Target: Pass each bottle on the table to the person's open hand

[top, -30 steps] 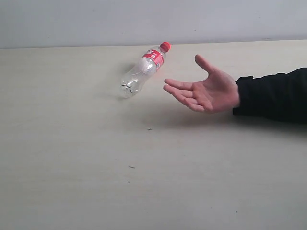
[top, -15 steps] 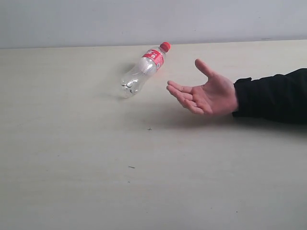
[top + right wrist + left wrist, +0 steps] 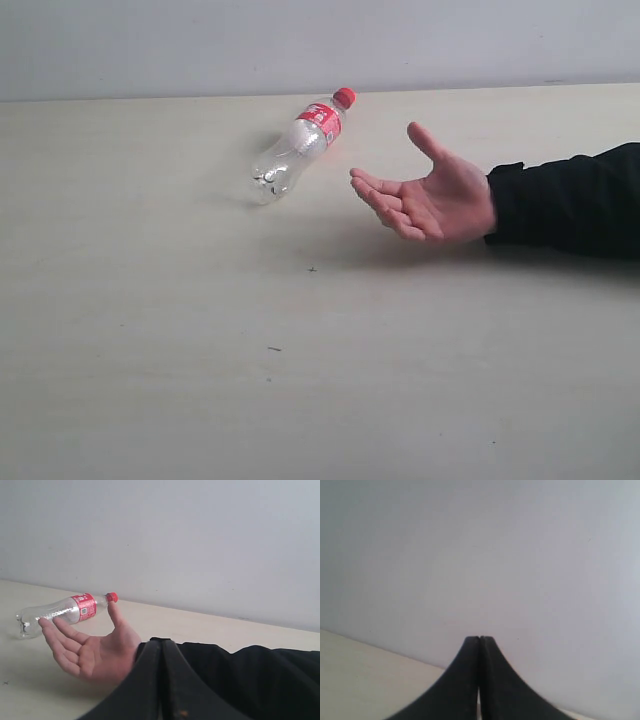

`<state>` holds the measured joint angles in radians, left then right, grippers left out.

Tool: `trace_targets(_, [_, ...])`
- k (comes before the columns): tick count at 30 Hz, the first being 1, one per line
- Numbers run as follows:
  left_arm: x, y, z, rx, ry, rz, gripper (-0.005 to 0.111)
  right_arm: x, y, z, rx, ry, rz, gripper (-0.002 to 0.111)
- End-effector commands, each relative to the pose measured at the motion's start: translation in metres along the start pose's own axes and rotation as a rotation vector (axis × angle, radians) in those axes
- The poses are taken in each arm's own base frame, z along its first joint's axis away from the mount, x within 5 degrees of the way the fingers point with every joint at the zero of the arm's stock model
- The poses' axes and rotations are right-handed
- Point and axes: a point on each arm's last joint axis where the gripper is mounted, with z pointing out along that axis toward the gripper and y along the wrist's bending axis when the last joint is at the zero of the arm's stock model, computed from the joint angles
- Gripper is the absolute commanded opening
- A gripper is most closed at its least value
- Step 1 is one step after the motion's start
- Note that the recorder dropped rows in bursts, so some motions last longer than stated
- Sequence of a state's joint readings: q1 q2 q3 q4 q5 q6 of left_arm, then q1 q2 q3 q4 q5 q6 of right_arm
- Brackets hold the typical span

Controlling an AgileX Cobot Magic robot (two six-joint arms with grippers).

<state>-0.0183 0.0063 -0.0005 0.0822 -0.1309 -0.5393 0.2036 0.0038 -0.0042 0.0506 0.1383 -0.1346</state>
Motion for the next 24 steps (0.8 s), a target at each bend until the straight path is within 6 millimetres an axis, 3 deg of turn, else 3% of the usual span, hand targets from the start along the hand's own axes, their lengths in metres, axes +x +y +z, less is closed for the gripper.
trace_targets(1, [-0.013, -0.008, -0.002, 0.086, -0.147, -0.005, 0.000, 0.001, 0.000, 0.000, 0.007, -0.003, 0.006, 0.000])
trace_targets(5, [-0.028, -0.016, -0.002, 0.181, -0.310, 0.000, 0.000, 0.001, 0.000, 0.000, 0.007, -0.003, 0.006, 0.000])
trace_targets(10, [-0.035, -0.020, 0.030, 0.104, -0.146, 0.028, 0.000, 0.001, 0.000, 0.000, 0.007, -0.003, 0.006, 0.000])
trace_targets(14, [-0.042, -0.030, 0.072, 0.112, 0.007, 0.127, 0.000, 0.001, 0.000, 0.000, 0.006, -0.003, 0.009, 0.000])
trace_targets(18, [-0.050, -0.040, 0.127, 0.114, 0.174, 0.155, 0.000, 0.001, 0.000, 0.000, 0.006, -0.003, 0.009, 0.000])
trace_targets(24, [-0.046, -0.035, 0.216, -0.009, 0.422, 0.260, 0.000, 0.001, 0.000, 0.000, 0.006, -0.003, 0.009, 0.000])
